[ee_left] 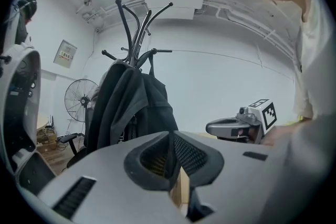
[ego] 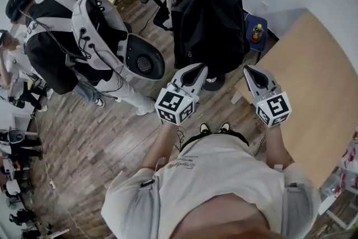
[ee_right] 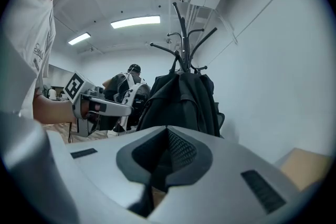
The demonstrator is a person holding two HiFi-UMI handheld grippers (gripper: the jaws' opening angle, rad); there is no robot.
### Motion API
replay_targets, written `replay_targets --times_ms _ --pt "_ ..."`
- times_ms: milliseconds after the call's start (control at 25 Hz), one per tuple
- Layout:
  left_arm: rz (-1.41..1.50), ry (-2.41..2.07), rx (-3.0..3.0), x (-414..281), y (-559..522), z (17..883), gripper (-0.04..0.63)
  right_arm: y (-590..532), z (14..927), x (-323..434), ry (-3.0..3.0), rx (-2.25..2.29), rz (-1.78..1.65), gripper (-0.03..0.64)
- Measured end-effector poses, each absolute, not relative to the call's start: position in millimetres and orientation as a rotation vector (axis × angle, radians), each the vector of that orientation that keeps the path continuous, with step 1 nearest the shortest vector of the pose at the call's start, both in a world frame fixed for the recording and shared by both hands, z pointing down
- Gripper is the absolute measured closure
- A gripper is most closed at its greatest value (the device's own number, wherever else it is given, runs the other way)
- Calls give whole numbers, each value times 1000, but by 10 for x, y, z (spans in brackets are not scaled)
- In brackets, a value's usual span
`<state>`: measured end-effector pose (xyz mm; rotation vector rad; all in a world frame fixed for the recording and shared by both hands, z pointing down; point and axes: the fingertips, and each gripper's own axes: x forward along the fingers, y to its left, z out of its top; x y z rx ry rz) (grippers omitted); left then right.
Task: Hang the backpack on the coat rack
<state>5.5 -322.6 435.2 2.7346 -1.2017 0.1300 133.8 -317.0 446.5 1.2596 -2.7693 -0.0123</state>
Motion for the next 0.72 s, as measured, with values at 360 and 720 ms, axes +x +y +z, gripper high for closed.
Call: replay_targets --times_ms 360,720 --pt "95 -1148 2736 -31 -3222 4353 560 -3040 4379 1216 -2767 1298 -27 621" --pt "101 -1088 2759 -17 -3243 4365 560 -3055 4447 1043 -2779 1268 -16 621"
